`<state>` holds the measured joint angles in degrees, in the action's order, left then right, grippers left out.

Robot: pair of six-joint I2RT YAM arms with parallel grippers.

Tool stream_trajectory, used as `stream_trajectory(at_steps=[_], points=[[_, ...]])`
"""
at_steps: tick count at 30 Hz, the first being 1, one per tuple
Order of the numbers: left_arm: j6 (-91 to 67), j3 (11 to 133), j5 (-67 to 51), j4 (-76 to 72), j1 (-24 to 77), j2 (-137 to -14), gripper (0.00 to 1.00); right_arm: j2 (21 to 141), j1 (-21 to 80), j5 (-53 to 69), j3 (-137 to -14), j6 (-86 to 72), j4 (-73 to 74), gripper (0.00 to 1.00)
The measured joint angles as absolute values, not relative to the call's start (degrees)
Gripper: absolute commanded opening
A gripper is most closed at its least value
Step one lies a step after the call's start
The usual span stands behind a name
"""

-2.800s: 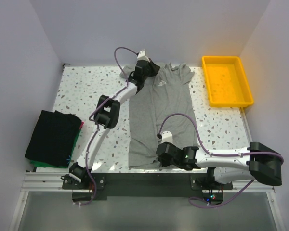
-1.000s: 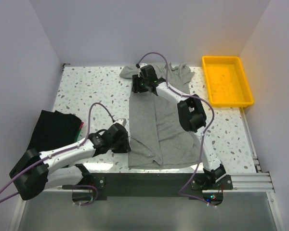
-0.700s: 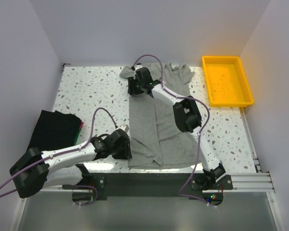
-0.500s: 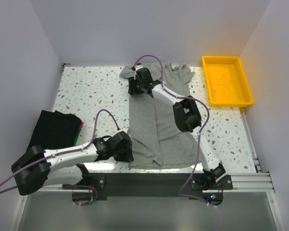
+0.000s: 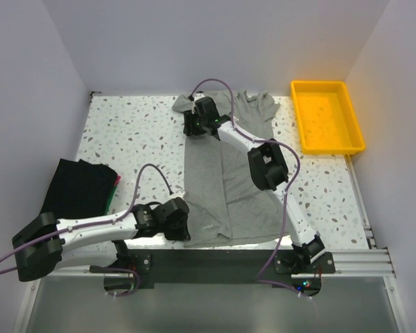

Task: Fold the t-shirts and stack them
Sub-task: Fold the tshirt

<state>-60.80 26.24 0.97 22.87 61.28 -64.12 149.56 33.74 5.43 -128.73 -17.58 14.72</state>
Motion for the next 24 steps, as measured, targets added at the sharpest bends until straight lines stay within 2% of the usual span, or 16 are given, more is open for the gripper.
stream_trajectory(at_steps=[7, 18, 20, 23, 24], points=[[-61.5, 25.6, 0.9, 29.3, 61.3, -56.6, 0.0, 149.6, 33.7, 5.5, -128.9, -17.2, 14.8, 0.51], [-61.9, 22.7, -0.8, 36.4, 61.3, -52.1, 0.0, 149.5, 33.7, 6.0, -127.8, -18.7, 13.2, 0.52], [-62.0, 22.6, -1.0, 37.5, 61.3, -51.4, 0.09, 149.2, 33.7, 6.4, -127.0, -19.3, 12.2, 0.56], [-61.8, 22.6, -1.3, 38.7, 61.3, -50.8, 0.29, 148.9, 33.8, 7.3, -126.8, -20.1, 12.0, 0.65], [-61.7, 22.7, -1.4, 39.3, 61.3, -50.6, 0.41, 148.7, 33.8, 7.5, -126.8, -20.1, 12.0, 0.66]])
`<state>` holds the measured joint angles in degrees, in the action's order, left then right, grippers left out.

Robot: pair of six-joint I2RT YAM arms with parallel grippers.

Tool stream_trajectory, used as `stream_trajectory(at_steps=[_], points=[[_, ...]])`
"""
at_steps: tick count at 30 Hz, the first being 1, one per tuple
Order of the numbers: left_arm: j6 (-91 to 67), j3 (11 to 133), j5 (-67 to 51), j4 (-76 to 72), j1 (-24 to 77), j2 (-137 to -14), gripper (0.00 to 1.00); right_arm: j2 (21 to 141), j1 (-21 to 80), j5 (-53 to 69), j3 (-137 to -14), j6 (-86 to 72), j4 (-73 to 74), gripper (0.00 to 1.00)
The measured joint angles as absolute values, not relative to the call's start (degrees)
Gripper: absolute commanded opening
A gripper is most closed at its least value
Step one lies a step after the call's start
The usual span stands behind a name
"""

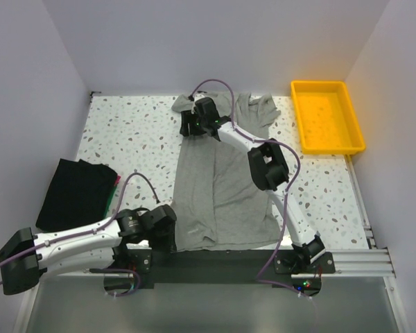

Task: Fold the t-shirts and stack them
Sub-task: Fold the tshirt

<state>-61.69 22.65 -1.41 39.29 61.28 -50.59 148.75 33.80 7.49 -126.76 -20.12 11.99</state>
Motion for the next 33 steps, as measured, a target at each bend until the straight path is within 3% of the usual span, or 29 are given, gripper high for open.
stream_trajectory(at_steps=[2, 7, 10, 14, 22, 33], points=[[-61.5, 23.5, -1.3, 40.9, 61.3, -50.3, 0.5, 148.4, 33.9, 7.6, -126.8, -20.1, 12.7, 0.69], [-59.2, 31.7, 0.6, 43.5, 61.3, -50.4, 0.52, 146.4, 33.8, 7.7, -126.8, -19.9, 16.6, 0.72], [-57.2, 38.0, 2.3, 42.7, 61.3, -51.7, 0.5, 143.6, 33.5, 7.0, -126.8, -19.9, 20.1, 0.72], [-54.2, 42.7, 3.8, 39.0, 61.3, -56.9, 0.39, 135.5, 32.3, 5.0, -122.8, -20.7, 23.6, 0.7], [-49.9, 43.2, 2.0, 30.5, 61.3, -72.0, 0.4, 103.7, 22.9, 2.1, -88.7, -26.3, 23.9, 0.68], [-45.8, 43.2, -1.7, 22.1, 63.4, -79.3, 0.42, 79.6, 22.6, -3.7, -53.7, -30.3, 29.5, 0.68]])
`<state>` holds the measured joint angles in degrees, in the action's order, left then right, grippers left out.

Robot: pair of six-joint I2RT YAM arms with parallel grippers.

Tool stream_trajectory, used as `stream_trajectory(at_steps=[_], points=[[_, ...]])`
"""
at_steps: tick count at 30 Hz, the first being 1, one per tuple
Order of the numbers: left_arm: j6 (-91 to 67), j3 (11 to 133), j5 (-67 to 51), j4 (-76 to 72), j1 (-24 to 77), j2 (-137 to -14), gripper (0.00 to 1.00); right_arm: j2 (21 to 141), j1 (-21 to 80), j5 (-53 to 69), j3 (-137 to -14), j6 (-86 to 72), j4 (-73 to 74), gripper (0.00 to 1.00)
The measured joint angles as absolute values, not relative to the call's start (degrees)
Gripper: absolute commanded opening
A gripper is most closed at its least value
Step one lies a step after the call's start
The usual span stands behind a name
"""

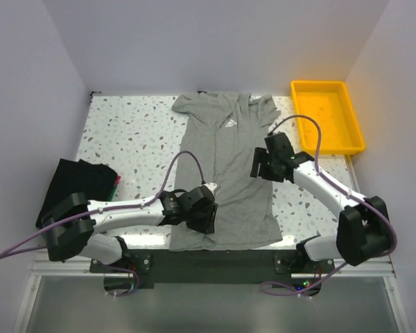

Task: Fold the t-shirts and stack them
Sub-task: Fold the tshirt

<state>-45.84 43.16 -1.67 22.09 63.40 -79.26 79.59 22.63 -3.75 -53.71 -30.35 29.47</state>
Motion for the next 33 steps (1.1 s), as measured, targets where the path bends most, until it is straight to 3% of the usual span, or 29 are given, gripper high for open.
stream_trajectory(at_steps=[3, 8, 11, 19, 24, 33], points=[[-45.8, 43.2, -1.9, 20.6, 65.0, -81.4, 0.36, 74.5, 22.2, -4.0, -48.9, -32.3, 30.9, 0.68], [-46.0, 43.2, -2.2, 18.7, 67.8, -85.5, 0.15, 64.8, 22.2, -4.0, -42.6, -35.7, 34.0, 0.68], [-45.9, 43.2, -2.5, 18.2, 69.2, -86.5, 0.1, 59.8, 22.2, -3.9, -39.9, -37.1, 36.2, 0.68], [-45.9, 43.2, -2.9, 17.3, 70.3, -85.7, 0.1, 52.2, 22.2, -2.5, -35.3, -40.1, 42.8, 0.63], [-45.9, 43.2, -3.4, 16.9, 70.3, -84.3, 0.26, 49.8, 22.2, -2.3, -31.9, -44.7, 47.0, 0.63], [-45.8, 42.5, -4.3, 15.3, 70.3, -80.5, 0.34, 46.4, 22.2, -3.5, -27.7, -53.3, 52.9, 0.57]])
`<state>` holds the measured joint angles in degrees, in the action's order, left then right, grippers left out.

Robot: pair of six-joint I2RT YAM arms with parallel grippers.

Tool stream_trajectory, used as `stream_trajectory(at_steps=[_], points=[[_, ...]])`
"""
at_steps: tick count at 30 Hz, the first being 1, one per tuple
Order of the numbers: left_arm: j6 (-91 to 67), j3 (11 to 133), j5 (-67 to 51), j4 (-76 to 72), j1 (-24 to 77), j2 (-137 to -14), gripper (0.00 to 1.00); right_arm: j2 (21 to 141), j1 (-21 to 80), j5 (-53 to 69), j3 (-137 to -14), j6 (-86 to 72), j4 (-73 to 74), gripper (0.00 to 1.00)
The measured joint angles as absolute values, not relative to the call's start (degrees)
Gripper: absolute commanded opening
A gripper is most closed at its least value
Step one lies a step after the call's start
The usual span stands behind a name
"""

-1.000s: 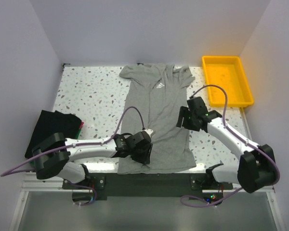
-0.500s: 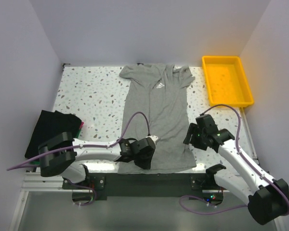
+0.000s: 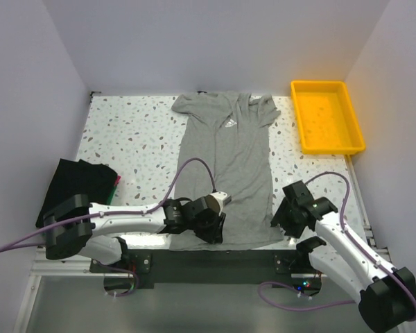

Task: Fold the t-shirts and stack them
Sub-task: Fold the tshirt

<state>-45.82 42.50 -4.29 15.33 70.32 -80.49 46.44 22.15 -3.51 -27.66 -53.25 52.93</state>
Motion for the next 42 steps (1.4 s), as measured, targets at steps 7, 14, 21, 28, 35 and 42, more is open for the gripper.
stream_trajectory(at_steps=[7, 14, 21, 28, 35, 42], points=[[-45.8, 42.5, -4.2, 15.0, 69.7, -79.0, 0.34, 47.2, 22.2, -2.9, -23.4, -57.5, 52.9, 0.48], [-45.8, 42.4, -4.5, 14.0, 68.6, -79.1, 0.34, 44.8, 22.2, -1.9, -23.3, -59.3, 53.0, 0.16], [-44.9, 43.2, -7.3, 10.0, 68.7, -83.5, 0.36, 42.5, 22.2, -1.8, -24.8, -58.7, 56.6, 0.04], [-43.8, 49.1, -9.8, 5.5, 69.6, -90.8, 0.42, 39.6, 22.2, -0.2, -26.5, -56.9, 60.2, 0.04], [-43.7, 56.2, -11.6, 1.1, 71.0, -97.8, 0.48, 36.4, 22.2, 1.4, -26.6, -55.0, 60.6, 0.17], [-43.4, 61.6, -11.9, -0.9, 72.6, -103.0, 0.58, 35.1, 22.2, 1.3, -30.5, -54.3, 63.6, 0.43]])
